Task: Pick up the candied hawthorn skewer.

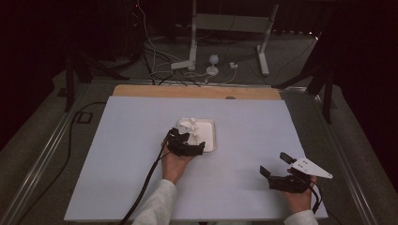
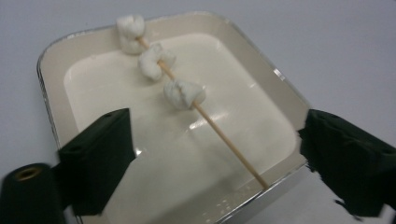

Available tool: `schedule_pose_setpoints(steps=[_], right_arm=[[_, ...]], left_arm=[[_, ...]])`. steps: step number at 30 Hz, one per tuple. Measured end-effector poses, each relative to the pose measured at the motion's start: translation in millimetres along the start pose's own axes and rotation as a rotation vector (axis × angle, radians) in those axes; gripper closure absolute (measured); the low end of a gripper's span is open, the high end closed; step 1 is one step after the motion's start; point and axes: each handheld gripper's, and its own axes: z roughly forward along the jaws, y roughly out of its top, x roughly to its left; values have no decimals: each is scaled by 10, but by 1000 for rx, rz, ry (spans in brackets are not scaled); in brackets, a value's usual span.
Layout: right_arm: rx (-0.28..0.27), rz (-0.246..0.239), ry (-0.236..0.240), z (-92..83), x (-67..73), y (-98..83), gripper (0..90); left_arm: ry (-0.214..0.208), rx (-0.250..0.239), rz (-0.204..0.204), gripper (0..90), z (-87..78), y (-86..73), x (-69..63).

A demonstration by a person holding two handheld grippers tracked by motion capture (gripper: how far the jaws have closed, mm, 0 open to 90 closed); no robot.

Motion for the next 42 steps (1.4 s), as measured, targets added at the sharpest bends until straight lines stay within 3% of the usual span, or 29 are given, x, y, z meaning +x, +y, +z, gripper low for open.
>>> schedule_pose_setpoints(steps=[3, 4, 5, 7, 8, 10, 11, 13, 17, 21, 24, 28, 42], right_arm=[[0, 2, 0, -4, 0, 0, 0], [-1, 2, -1, -4, -3, -1, 0], [-1, 2, -1, -4, -3, -1, 0], [0, 1, -1, -3, -5, -2, 0], [0, 1, -1, -3, -5, -2, 0], [0, 1, 0, -4, -1, -1, 0], [0, 1, 0, -4, -1, -1, 0], [0, 1, 0, -2, -1, -2, 0], [0, -3, 2, 2, 2, -1, 0], [1, -2, 4, 3, 3, -2, 0], [2, -1, 4, 3, 0, -3, 0], [2, 0, 3, 4, -2, -4, 0], [3, -1, 3, 6, 3, -5, 0]], left_arm=[[10, 36, 14, 206, 47, -23, -15], [15, 47, 19, 285, 56, -30, -19], [19, 59, 23, 285, 63, -36, -22], [24, 81, 30, 392, 66, -41, -17], [32, 86, 29, 392, 58, -37, -15], [32, 100, 16, 530, 37, -26, 7], [30, 108, 10, 530, 25, -21, 25], [8, 123, -11, 645, 7, -11, 64], [-10, 140, -58, 764, -11, -1, 128], [-21, 150, -103, 803, -16, 5, 169], [-28, 158, -115, 874, -19, 4, 194], [-49, 156, -140, 893, -17, -6, 206], [-63, 78, -135, 899, -211, 28, 252]])
